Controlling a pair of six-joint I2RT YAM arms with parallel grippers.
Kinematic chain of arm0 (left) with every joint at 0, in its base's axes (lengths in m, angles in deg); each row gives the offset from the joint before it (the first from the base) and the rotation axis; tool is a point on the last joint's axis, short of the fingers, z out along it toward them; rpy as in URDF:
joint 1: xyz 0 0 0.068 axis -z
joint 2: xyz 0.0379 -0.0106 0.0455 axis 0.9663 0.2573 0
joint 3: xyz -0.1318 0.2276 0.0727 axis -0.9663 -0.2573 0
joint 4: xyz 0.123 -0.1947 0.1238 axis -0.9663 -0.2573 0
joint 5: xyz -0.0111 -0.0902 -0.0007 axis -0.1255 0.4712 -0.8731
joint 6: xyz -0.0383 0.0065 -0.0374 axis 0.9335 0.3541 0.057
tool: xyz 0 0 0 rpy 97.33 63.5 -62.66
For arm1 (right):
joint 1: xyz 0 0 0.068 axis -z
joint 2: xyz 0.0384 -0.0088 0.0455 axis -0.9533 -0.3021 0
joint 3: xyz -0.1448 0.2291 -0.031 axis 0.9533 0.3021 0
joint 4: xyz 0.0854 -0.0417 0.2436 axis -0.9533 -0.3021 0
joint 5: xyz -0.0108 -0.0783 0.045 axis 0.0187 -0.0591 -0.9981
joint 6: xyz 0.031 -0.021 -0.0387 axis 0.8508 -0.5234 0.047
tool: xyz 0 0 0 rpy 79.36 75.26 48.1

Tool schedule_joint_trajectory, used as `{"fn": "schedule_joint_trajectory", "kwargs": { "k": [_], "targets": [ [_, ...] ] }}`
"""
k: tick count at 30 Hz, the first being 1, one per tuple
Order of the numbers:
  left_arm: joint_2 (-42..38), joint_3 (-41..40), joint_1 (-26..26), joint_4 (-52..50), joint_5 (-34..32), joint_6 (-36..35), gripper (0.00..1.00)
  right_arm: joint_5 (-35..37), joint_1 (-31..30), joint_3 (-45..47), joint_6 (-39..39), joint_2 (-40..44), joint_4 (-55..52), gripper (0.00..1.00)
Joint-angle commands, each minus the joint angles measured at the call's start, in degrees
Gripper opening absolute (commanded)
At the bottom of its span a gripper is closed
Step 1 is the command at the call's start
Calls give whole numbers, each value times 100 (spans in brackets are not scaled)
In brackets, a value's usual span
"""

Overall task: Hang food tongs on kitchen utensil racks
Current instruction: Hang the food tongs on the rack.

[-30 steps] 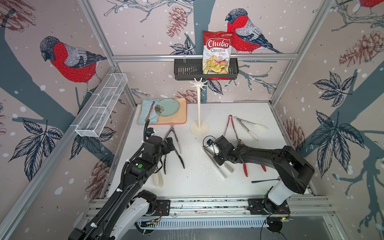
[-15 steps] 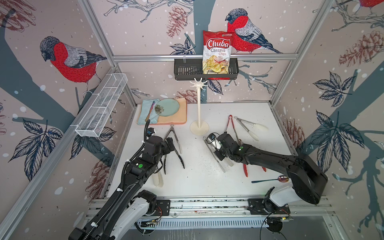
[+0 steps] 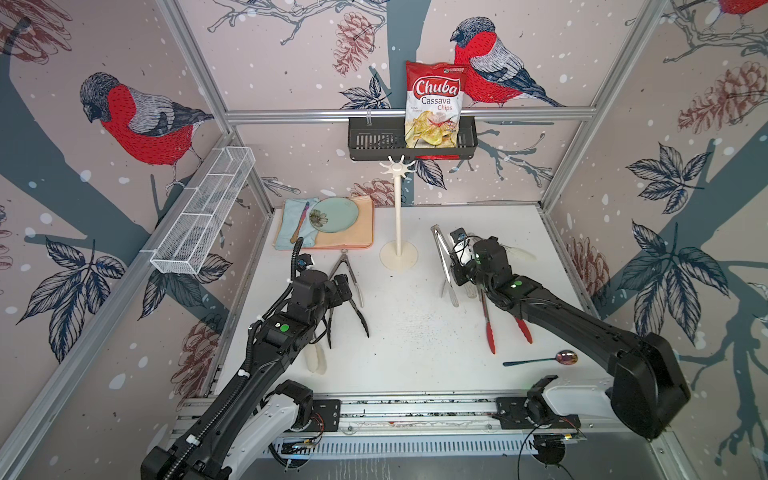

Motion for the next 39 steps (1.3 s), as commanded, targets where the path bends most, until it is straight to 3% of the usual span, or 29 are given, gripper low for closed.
{"fn": "schedule_joint_trajectory", "kwargs": {
  "k": [1, 15, 30, 39],
  "targets": [
    [27, 24, 2, 256, 35, -85, 98, -415, 212, -169, -166, -26, 654, 0],
    [256, 0, 0, 441, 76, -200, 98, -1875, 1325, -1107, -93, -991, 2050, 0],
    [359, -192, 0, 537, 319, 67, 98, -3366, 1830, -2549, 49, -2637, 2870, 0],
    [119, -387, 0, 657, 337, 45, 98, -4467, 2107, -3128, 550, -3420, 3757, 0]
  ]
}}
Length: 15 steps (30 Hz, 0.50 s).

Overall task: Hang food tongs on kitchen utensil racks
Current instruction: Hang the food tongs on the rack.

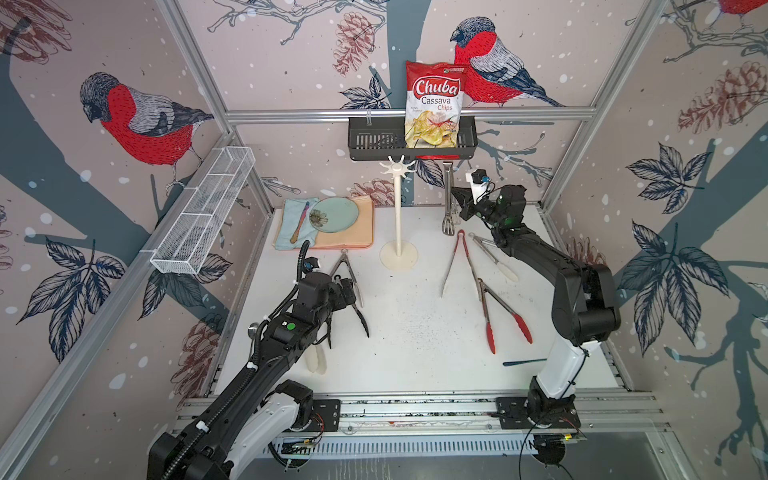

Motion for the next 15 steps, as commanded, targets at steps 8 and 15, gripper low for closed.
{"fn": "schedule_joint_trajectory", "kwargs": {
  "k": [8, 15],
  "targets": [
    [-71, -116, 0, 164, 64, 99, 98, -1471, 94, -910, 753, -888, 1110, 0],
    [-112, -185, 0, 170, 68, 82, 98, -2022, 84, -1579, 1066, -1429, 1246, 0]
  ]
}}
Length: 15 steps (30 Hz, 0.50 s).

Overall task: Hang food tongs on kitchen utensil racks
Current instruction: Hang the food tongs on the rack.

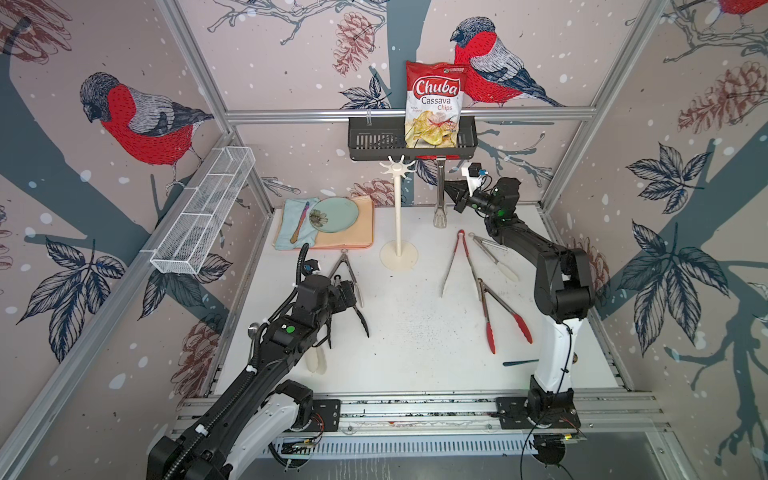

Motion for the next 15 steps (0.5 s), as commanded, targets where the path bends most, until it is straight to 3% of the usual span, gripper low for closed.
{"fn": "schedule_joint_trajectory", "kwargs": {
  "k": [1, 15],
  "targets": [
    [-22, -29, 0, 146, -48, 60, 98, -430, -14, -259, 282, -154, 398, 0],
    [-85, -159, 0, 119, -46, 110, 98, -1035, -233, -1166, 409, -678, 268, 0]
  ]
}}
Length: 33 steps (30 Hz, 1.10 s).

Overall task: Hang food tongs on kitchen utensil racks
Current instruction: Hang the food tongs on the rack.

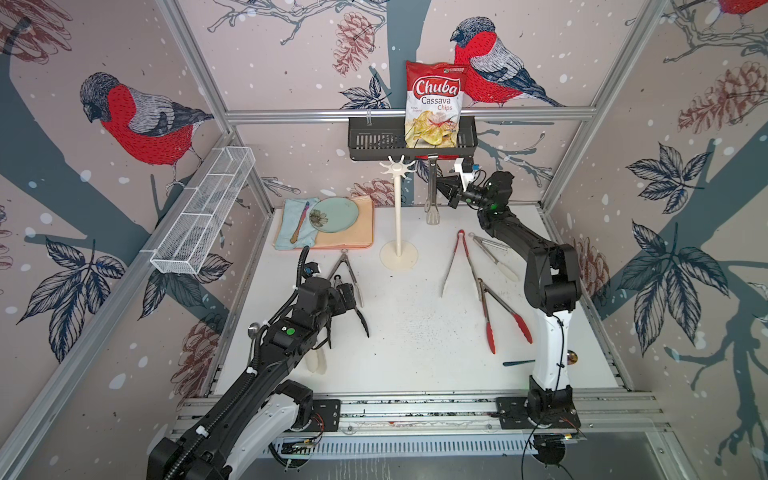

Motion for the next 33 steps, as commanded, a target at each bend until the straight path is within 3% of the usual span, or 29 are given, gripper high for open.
{"fn": "schedule_joint_trajectory", "kwargs": {
  "k": [1, 11, 33],
  "targets": [
    [-13, -31, 0, 114, -60, 93, 98, -239, -63, -205, 100, -110, 99, 0],
    [-9, -55, 1, 126, -60, 138, 97, -511, -223, -775, -451, -402, -599, 0],
    [9, -153, 0, 167, -50, 165, 97, -573, -238, -1127, -179, -513, -163, 0]
  ]
}}
